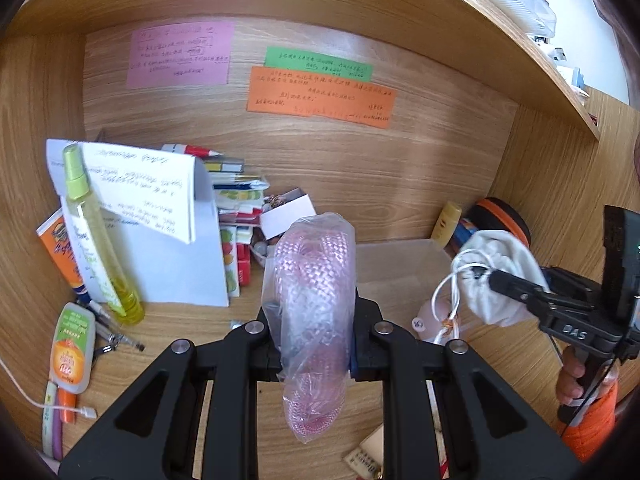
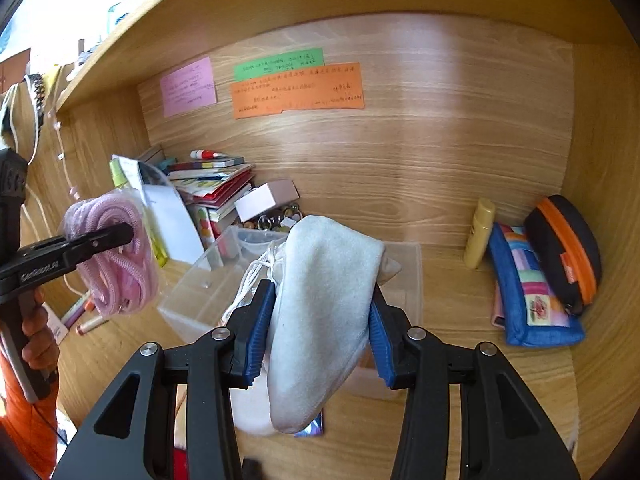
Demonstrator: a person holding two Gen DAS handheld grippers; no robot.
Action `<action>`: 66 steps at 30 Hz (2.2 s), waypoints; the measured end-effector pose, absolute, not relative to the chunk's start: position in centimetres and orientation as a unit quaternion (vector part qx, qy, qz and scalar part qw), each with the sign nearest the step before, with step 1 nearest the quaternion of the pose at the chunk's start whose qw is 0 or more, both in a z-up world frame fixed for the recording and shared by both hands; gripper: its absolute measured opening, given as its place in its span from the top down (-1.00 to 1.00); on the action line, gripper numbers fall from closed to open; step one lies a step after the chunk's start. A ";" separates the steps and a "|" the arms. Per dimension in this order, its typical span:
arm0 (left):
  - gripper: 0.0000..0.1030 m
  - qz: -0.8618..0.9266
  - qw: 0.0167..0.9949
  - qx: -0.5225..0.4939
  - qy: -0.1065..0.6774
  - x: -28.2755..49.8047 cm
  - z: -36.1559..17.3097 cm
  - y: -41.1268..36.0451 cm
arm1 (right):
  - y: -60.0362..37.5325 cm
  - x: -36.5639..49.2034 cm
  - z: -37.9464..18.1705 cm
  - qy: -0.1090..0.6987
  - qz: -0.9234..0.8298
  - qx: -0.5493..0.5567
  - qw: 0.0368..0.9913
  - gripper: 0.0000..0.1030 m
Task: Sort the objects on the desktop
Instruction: 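Carry the pink cord and white pouch over the clear box and release both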
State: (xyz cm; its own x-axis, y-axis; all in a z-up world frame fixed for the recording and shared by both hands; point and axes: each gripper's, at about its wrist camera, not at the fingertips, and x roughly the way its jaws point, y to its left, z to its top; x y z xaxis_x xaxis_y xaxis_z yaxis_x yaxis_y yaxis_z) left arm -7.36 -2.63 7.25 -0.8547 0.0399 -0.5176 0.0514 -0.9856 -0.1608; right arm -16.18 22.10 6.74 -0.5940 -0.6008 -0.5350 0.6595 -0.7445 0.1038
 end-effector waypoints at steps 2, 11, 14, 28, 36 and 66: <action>0.63 -0.959 0.001 0.270 0.085 -8.1 7.4 -2.5 | 21.5 -16.9 6.6 0.052 -0.890 0.282 0.355 0.21; 0.63 -0.957 -0.010 0.278 0.085 -11.4 7.2 -1.6 | 18.7 -19.7 5.7 0.065 -0.880 0.298 0.364 0.21; 0.63 -0.953 -0.013 0.288 0.089 -12.9 6.7 -1.3 | 18.0 -20.4 5.1 0.068 -0.876 0.307 0.367 0.21; 0.63 -0.932 -0.002 0.353 0.077 -17.6 2.1 0.5 | 17.4 -22.5 1.9 0.101 -0.872 0.334 0.344 0.20; 0.62 -0.928 0.003 0.367 0.066 -18.3 0.9 0.7 | 16.5 -22.4 0.8 0.122 -0.861 0.352 0.347 0.18; -0.35 -0.949 0.048 0.308 0.052 -14.8 4.0 -0.5 | 17.6 -20.4 3.8 0.126 -0.886 0.301 0.328 -0.60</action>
State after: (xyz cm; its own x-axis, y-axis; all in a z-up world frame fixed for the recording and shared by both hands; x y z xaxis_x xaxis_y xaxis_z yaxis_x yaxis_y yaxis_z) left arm -14.82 -0.53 4.00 -0.8052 -0.0583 -0.5902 0.1229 -0.9900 -0.0699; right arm -20.44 17.61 3.76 -0.6030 -0.5064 -0.6164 0.6580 -0.7526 -0.0254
